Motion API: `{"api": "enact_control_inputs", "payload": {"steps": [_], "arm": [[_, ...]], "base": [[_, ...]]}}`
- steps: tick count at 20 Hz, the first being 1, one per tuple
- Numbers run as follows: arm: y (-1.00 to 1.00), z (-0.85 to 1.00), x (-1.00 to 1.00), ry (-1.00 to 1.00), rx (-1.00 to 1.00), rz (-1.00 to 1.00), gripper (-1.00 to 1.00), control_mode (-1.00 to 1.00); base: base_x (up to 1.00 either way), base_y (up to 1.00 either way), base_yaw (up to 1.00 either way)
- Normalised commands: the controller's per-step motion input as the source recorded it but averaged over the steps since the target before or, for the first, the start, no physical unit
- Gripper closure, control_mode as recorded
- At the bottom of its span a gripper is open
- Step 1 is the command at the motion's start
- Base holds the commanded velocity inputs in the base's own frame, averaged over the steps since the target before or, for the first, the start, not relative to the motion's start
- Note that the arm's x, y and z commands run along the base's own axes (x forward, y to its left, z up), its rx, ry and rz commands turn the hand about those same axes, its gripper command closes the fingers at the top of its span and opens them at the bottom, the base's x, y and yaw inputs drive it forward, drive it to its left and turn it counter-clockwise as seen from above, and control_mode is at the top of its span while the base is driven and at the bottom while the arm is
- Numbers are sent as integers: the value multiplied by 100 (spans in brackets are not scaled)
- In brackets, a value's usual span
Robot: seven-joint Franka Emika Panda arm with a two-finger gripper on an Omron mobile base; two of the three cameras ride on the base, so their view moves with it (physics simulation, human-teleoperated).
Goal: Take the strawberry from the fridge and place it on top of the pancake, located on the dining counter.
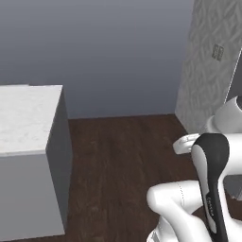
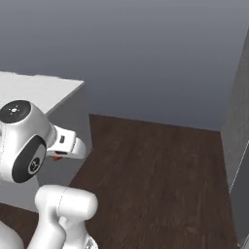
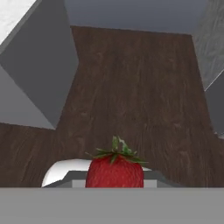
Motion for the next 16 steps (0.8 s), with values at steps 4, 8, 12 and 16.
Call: {"api": "enact_control_inputs", "payload": {"steps": [4,8,12,16], "arm": [[0,0,0,0,0,0,100,100],[0,0,0,0,0,0,100,100],[0,0,0,0,0,0,100,100],[0,0,0,0,0,0,100,100]], "base": [[100,28,-25],[100,0,-3],[100,0,0],[100,6,0]]}}
